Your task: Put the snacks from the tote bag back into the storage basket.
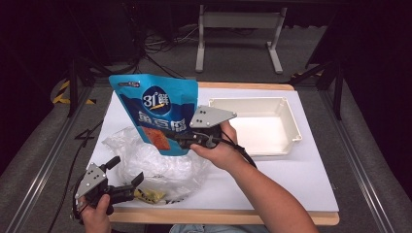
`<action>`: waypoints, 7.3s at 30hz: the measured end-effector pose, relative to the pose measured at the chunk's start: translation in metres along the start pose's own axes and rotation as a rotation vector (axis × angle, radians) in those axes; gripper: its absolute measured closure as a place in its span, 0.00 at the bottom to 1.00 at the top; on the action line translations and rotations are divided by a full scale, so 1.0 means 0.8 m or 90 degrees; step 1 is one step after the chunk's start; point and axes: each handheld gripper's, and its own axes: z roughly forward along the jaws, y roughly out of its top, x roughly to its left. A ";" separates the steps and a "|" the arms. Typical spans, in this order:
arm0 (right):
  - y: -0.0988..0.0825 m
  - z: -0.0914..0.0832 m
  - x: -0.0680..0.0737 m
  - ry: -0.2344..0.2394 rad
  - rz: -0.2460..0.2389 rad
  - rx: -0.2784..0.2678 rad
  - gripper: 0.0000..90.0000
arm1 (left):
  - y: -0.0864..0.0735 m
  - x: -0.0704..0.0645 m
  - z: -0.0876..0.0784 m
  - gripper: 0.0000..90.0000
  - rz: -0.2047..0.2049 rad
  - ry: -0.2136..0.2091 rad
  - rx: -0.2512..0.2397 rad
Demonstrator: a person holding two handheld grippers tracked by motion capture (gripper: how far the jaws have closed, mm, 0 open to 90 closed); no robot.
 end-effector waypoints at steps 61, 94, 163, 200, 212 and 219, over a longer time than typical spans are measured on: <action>-0.041 -0.131 -0.163 -0.252 0.057 0.059 0.62 | -0.003 0.001 0.004 0.03 -0.007 0.004 0.011; -0.137 -0.137 -0.202 -0.235 0.102 0.109 0.62 | -0.004 0.001 0.005 0.03 -0.006 0.004 0.013; -0.170 -0.196 -0.175 -0.275 0.118 0.139 0.35 | -0.006 0.000 0.009 0.03 -0.007 0.002 0.027; -0.197 -0.223 -0.134 -0.294 0.185 0.209 1.00 | -0.006 -0.001 0.011 0.03 -0.004 0.002 0.026; -0.205 -0.216 -0.144 -0.306 0.196 0.220 1.00 | -0.005 -0.001 0.010 0.03 -0.003 0.000 0.034; -0.206 -0.212 -0.147 -0.313 0.187 0.233 1.00 | -0.006 -0.002 0.010 0.03 -0.004 0.001 0.028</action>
